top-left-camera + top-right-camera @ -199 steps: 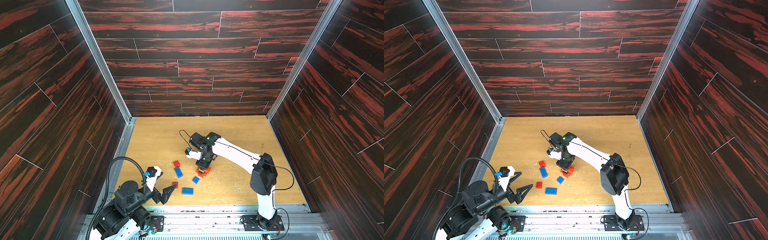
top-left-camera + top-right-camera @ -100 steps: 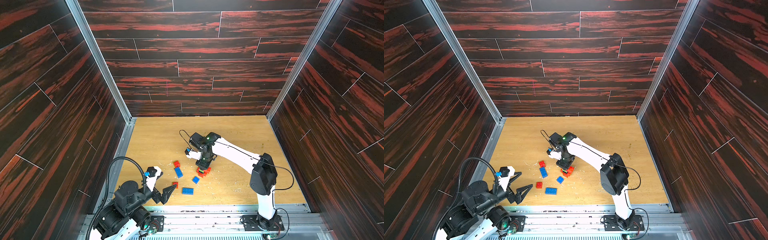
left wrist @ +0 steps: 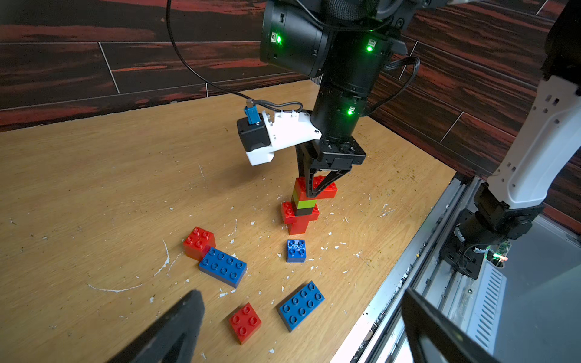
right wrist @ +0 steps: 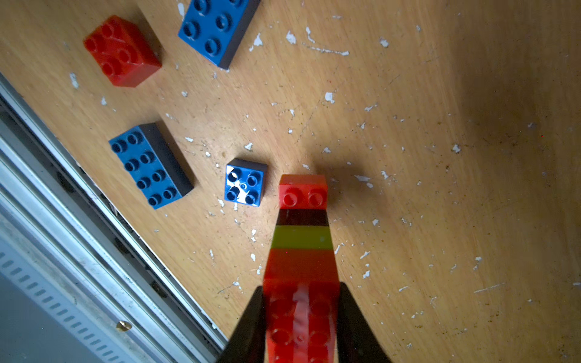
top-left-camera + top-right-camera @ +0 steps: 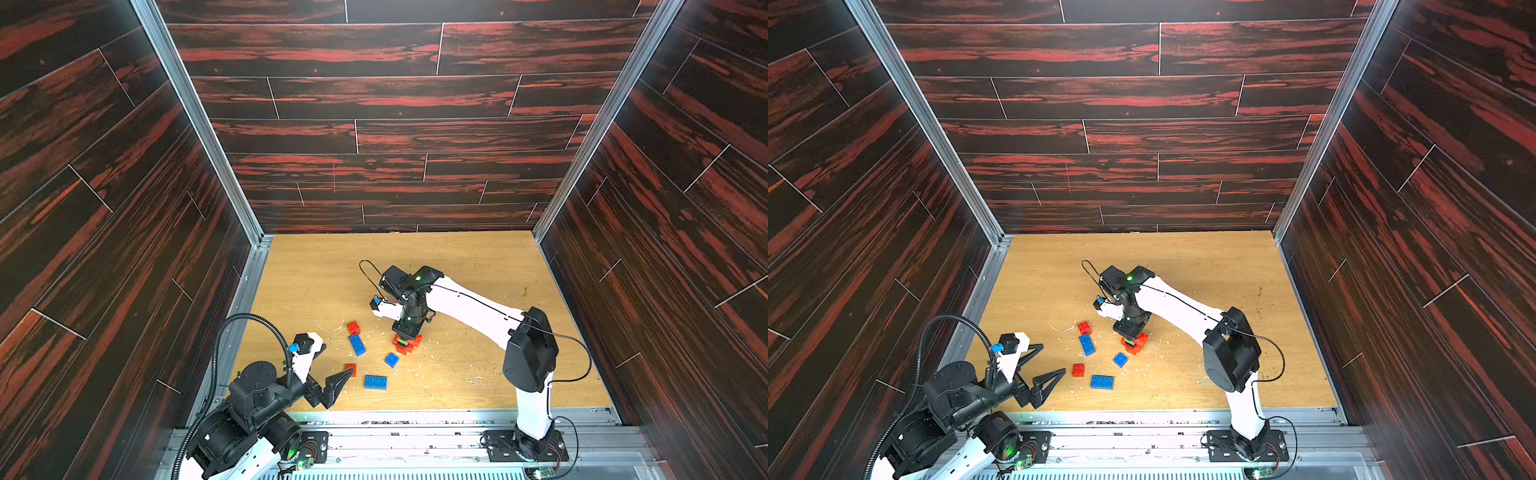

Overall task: Assemble the letter f with lego
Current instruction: Assemble the lego brick with the lego brick.

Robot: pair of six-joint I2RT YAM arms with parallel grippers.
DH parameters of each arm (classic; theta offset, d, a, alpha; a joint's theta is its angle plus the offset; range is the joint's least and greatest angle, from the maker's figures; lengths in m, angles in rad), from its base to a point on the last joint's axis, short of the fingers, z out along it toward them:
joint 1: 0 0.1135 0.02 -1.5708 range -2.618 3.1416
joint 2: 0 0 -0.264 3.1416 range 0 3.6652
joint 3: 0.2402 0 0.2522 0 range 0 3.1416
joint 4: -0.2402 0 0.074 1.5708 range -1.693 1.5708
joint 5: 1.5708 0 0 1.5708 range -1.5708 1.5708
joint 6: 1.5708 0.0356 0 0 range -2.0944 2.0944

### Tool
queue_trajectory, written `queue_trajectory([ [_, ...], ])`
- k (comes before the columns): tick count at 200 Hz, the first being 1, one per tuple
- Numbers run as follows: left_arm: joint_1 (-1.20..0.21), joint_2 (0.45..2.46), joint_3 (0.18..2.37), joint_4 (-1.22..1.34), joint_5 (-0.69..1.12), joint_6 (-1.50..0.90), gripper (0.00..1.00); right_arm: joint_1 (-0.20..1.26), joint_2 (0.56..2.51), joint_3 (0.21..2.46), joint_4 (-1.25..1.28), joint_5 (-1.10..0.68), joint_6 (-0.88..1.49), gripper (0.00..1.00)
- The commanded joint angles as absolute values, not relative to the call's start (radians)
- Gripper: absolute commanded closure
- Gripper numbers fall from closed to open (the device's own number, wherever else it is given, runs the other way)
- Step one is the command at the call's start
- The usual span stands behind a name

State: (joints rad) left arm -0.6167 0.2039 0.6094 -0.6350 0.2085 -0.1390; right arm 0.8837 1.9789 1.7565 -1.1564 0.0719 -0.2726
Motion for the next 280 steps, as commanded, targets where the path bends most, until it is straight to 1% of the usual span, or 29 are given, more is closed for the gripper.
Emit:
queue_trajectory([
  [1, -0.621, 0.222, 0.603, -0.627, 0.211, -0.137, 0.00, 0.898, 2.040, 1.697, -1.149, 0.070, -0.317, 0.79],
  [62, -0.621, 0.223, 0.604, -0.627, 0.213, -0.137, 0.00, 0.897, 1.989, 1.721, -1.115, 0.074, -0.420, 0.77],
  [103, -0.621, 0.224, 0.604, -0.627, 0.214, -0.137, 0.00, 0.897, 1.958, 1.737, -1.116, 0.051, -0.487, 0.74],
  [148, -0.621, 0.220, 0.604, -0.626, 0.212, -0.138, 0.00, 0.890, 1.957, 1.760, -1.154, 0.028, -0.518, 0.68],
  [153, -0.620, 0.220, 0.604, -0.627, 0.212, -0.138, 0.00, 0.890, 1.960, 1.764, -1.159, 0.028, -0.518, 0.63],
  [162, -0.621, 0.218, 0.604, -0.626, 0.213, -0.138, 0.00, 0.890, 1.962, 1.770, -1.163, 0.027, -0.520, 0.61],
  [227, -0.621, 0.216, 0.604, -0.626, 0.209, -0.138, 0.00, 0.885, 1.978, 1.814, -1.187, 0.033, -0.526, 0.58],
  [268, -0.621, 0.217, 0.604, -0.627, 0.209, -0.138, 0.00, 0.884, 1.956, 1.829, -1.206, 0.045, -0.522, 0.57],
  [276, -0.621, 0.217, 0.604, -0.626, 0.209, -0.138, 0.00, 0.882, 1.939, 1.823, -1.202, 0.043, -0.519, 0.56],
  [280, -0.620, 0.217, 0.604, -0.626, 0.210, -0.138, 0.00, 0.882, 1.930, 1.820, -1.200, 0.042, -0.519, 0.52],
])
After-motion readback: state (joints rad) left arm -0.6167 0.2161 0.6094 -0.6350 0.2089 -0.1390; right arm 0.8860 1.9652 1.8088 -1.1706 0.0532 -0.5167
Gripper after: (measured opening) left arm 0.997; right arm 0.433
